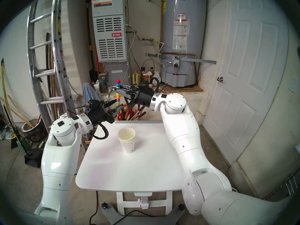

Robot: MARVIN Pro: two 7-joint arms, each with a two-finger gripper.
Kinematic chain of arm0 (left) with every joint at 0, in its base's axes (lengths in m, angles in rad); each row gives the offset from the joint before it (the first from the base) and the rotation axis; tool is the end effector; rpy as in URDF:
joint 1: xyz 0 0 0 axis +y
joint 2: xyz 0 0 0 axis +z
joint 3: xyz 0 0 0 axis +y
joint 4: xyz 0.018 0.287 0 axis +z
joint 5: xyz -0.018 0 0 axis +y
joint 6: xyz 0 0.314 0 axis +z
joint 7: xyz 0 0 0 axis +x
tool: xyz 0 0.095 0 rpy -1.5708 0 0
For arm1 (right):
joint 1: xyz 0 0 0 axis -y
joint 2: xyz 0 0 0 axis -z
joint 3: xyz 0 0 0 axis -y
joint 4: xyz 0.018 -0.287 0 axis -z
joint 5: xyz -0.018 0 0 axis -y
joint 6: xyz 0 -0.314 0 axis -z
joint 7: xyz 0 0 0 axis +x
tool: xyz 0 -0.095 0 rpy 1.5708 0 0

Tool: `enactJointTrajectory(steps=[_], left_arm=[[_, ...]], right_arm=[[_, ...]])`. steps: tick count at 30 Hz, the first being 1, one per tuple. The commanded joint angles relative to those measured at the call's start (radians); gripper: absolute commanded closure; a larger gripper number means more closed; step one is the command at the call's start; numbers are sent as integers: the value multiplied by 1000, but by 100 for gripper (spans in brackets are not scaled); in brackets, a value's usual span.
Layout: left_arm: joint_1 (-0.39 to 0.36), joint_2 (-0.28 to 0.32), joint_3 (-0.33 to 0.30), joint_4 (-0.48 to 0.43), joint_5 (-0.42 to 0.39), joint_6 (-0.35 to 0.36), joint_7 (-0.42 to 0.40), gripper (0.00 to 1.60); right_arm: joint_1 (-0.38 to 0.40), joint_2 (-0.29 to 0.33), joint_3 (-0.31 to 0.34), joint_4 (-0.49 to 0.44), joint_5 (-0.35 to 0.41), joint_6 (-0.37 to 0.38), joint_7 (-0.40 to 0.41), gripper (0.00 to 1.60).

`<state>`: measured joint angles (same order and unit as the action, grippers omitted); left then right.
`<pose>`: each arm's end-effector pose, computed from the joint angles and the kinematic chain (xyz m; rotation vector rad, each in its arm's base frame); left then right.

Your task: Switch the marker to another color

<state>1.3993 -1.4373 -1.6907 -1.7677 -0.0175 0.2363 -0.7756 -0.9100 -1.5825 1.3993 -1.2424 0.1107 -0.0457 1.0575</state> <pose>0.4381 0.0139 -0.1729 1.8047 -0.7852 1.9872 0.5172 0.1465 -0.1147 -1.1595 -1.1782 -1.7775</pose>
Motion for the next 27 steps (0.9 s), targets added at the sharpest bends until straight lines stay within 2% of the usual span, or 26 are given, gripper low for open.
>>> enactJointTrajectory(steps=[1,5,7,10,11,14,15,16,27], left_arm=[[-14,1,-2,-8,-3,-9,-1,82],[-15,1,-1,-5,-1,-9,1,72],[-15,1,-1,-4,-2,-9,1,82],[-15,0,-2,-4,-3,-9,2,85],[-15,1,-2,-3,-3,-10,2,94],[-15,2,-2,-4,-7,-14,-3,95],[-14,2,-2,-5,-7,-13,-2,143],[-11,-2,-4,-7,-4,-21,6,160],[-11,-2,-6,-5,-8,-25,3,160]], right_arm=[[11,-18,1,-21,18,-1,8,160],[6,-19,4,-28,20,1,12,160],[2,-21,8,-34,25,8,13,160],[1,-24,13,-43,32,11,17,160],[0,-24,14,-47,32,11,18,160],[-6,-30,21,-55,36,11,16,160],[-6,-30,22,-56,35,11,16,160],[-12,-29,23,-59,31,22,20,160],[-16,-25,18,-56,18,9,17,160]])
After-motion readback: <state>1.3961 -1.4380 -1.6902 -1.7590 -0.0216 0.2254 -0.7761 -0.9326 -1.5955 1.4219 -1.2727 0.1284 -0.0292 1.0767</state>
